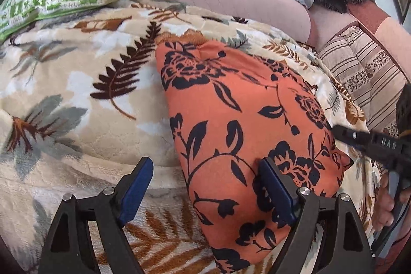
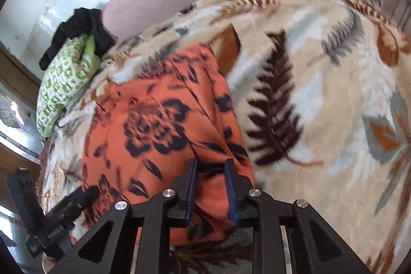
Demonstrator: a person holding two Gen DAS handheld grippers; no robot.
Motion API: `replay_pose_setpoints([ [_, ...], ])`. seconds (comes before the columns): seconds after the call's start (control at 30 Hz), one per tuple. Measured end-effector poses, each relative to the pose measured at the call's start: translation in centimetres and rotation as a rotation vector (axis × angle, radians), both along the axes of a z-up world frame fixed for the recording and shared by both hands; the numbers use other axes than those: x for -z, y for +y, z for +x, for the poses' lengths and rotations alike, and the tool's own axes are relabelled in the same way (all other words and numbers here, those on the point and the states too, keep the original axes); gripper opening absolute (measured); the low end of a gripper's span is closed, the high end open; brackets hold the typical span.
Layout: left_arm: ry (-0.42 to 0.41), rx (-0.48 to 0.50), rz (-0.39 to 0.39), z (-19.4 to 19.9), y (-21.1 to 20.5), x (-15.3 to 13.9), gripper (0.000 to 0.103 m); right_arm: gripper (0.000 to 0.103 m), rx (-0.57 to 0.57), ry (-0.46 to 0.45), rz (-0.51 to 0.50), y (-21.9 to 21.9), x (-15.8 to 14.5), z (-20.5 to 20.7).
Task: Fold small clothes
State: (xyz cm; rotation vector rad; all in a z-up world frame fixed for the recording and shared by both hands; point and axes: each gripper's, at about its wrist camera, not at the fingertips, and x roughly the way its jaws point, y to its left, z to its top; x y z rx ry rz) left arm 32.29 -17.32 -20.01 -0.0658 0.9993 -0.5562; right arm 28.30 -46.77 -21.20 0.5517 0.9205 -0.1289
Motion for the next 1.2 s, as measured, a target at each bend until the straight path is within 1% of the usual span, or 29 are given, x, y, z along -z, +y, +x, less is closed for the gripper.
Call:
replay_pose_setpoints([
  [0.07, -0.023, 0.004, -0.003, -0.1, 0.0, -0.4, 0.085, 0.024, -0.032, -0.045, 0.0, 0.8, -1.1, 1.5],
  [0.13, -0.048, -0.007, 0.012, 0.0, 0.1, -0.6, 0.085, 0.024, -0.056, -0.061, 0.025, 1.5, -1.2, 3.3],
  [0.2, -0.051, -0.013, 0.044, 0.5, -0.2, -0.3, 0.085, 0.024, -0.097, -0.03, 0.051, 2.3, 0.0, 5.1],
  [0.23, -0.037, -0.012, 0.071, 0.7, -0.3, 0.2, 0.086, 0.024, -0.124, 0.009, 0.05, 3.1, 0.7, 6.0],
  [0.27, -0.024, -0.009, 0.074, 0.9, -0.4, 0.5, 0.086, 0.026, -0.148, 0.053, 0.024, 4.0, 1.8, 6.9],
  [0.33, -0.014, -0.015, 0.064, 1.2, -0.3, 0.5, 0.087, 0.025, -0.17, 0.041, -0.042, 4.9, 1.7, 7.5],
  [0.4, -0.016, -0.013, 0.07, 1.1, -0.3, 0.3, 0.087, 0.025, -0.182, 0.058, -0.057, 5.2, 1.1, 7.8],
  [0.43, -0.024, -0.012, 0.079, 0.9, -0.4, 0.3, 0.087, 0.025, -0.183, 0.056, -0.046, 5.1, 0.7, 7.9],
  [0.5, -0.045, -0.006, 0.098, 0.7, -0.6, 0.3, 0.087, 0.025, -0.163, 0.023, -0.03, 4.6, 0.1, 8.7],
  [0.6, -0.058, -0.003, 0.108, 0.6, -0.8, 0.2, 0.087, 0.025, -0.098, 0.035, -0.062, 3.6, -0.2, 10.6],
  [0.67, -0.054, -0.003, 0.103, 0.7, -0.8, 0.2, 0.087, 0.025, -0.066, 0.051, -0.071, 3.2, 0.5, 12.5],
  [0.7, -0.053, -0.004, 0.102, 0.8, -0.9, 0.2, 0.087, 0.025, -0.054, 0.078, -0.085, 3.1, 1.3, 13.5],
  [0.77, -0.051, -0.003, 0.1, 0.9, -1.0, 0.2, 0.087, 0.026, -0.054, 0.136, -0.11, 2.6, 2.9, 14.6],
  [0.8, -0.051, -0.003, 0.1, 0.9, -1.1, 0.2, 0.087, 0.027, -0.06, 0.138, -0.127, 2.6, 3.2, 15.0],
  [0.83, -0.052, -0.003, 0.1, 0.9, -1.1, 0.2, 0.087, 0.027, -0.065, 0.13, -0.144, 2.8, 2.9, 15.1],
  [0.9, -0.051, 0.0, 0.1, 0.9, -1.2, 0.1, 0.087, 0.029, -0.075, 0.146, -0.152, 3.1, 2.2, 15.1],
  [1.0, -0.044, -0.004, 0.095, 1.0, -1.1, 0.2, 0.087, 0.029, -0.079, 0.116, -0.128, 3.2, 1.2, 13.7],
  [1.1, -0.039, -0.007, 0.089, 1.0, -1.1, 0.1, 0.087, 0.029, -0.099, 0.066, -0.089, 3.6, 0.5, 10.7],
  [1.2, -0.029, -0.012, 0.076, 1.1, -0.9, 0.1, 0.087, 0.029, -0.12, 0.047, -0.049, 4.3, 0.7, 7.9],
])
